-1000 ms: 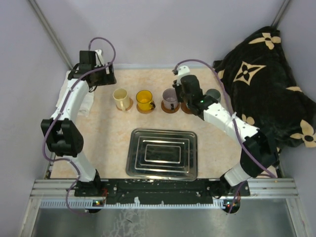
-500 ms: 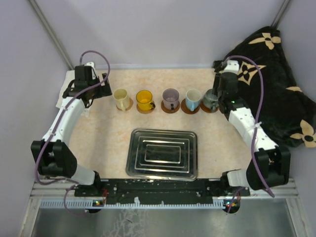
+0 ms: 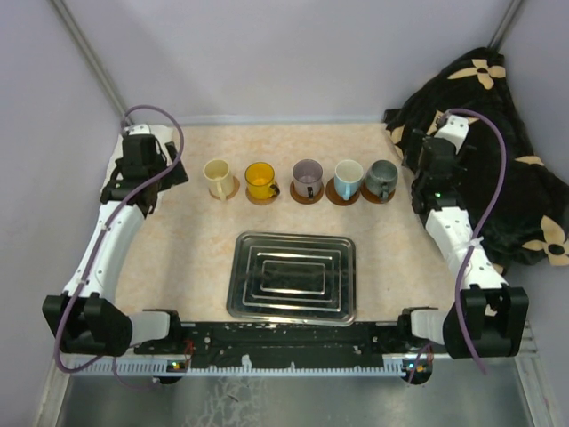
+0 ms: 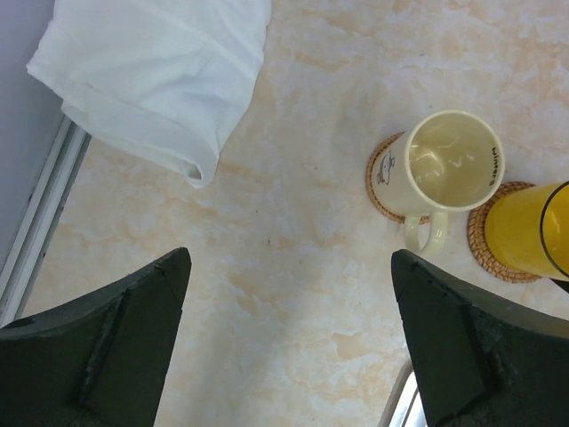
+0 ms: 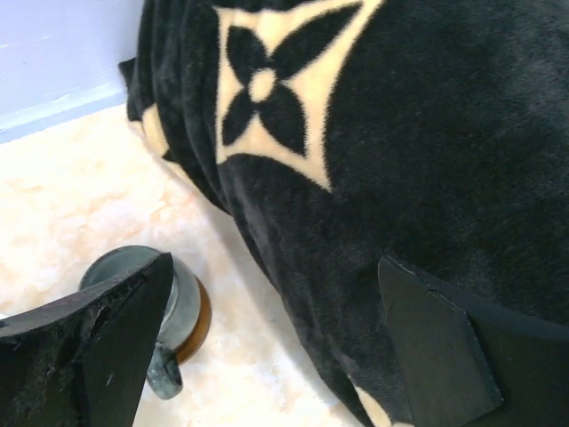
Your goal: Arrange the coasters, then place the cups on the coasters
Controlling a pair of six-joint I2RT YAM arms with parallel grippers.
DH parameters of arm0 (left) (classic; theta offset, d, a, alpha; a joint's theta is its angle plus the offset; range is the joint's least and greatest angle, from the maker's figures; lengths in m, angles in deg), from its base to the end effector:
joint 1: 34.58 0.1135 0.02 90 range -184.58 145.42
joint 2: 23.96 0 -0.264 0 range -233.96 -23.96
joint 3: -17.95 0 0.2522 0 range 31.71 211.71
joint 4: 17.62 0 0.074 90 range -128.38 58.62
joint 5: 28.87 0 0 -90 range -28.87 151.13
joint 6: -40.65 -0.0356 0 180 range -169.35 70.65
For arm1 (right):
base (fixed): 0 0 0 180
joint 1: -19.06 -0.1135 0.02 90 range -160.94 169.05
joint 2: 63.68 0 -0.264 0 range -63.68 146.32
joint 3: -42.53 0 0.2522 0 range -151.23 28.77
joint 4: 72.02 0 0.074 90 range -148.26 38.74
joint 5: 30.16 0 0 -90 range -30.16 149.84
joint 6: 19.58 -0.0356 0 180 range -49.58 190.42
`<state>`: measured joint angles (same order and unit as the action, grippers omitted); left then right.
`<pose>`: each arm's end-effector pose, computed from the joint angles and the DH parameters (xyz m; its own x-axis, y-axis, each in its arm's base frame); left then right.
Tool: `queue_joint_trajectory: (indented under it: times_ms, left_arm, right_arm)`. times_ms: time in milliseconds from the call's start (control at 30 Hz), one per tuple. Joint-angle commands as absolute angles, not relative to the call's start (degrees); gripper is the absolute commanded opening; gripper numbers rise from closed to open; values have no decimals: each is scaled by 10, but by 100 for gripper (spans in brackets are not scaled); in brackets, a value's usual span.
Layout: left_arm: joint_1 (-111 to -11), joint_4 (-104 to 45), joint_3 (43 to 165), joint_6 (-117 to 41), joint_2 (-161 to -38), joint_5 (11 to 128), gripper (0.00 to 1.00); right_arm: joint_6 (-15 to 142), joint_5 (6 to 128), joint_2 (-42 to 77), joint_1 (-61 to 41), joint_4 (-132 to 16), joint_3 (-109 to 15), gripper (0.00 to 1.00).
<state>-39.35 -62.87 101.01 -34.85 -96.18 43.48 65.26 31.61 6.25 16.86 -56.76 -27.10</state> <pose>0.2761 -0.0122 0.3513 -0.5026 -0.1975 -0.8416 -0.3056 0.9513 -0.0407 0.2835 -0.0060 0.3319 -0.2291 0.0705 -0.9709 0.4439 0.8952 -0.0397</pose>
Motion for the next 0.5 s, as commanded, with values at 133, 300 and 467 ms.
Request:
queue_joint_trajectory:
  times_ms: [133, 300, 467]
  left_arm:
    - [-395, -647, 986, -311, -963, 394, 100]
    - [-395, -644, 979, -310, -954, 345, 100]
    - [-395, -628, 969, -312, -948, 333, 100]
  right_arm:
    - [646, 279, 72, 190, -610, -286, 99]
    - [636, 279, 66, 219, -599, -286, 99]
    - [615, 293, 53, 265, -588, -283, 99]
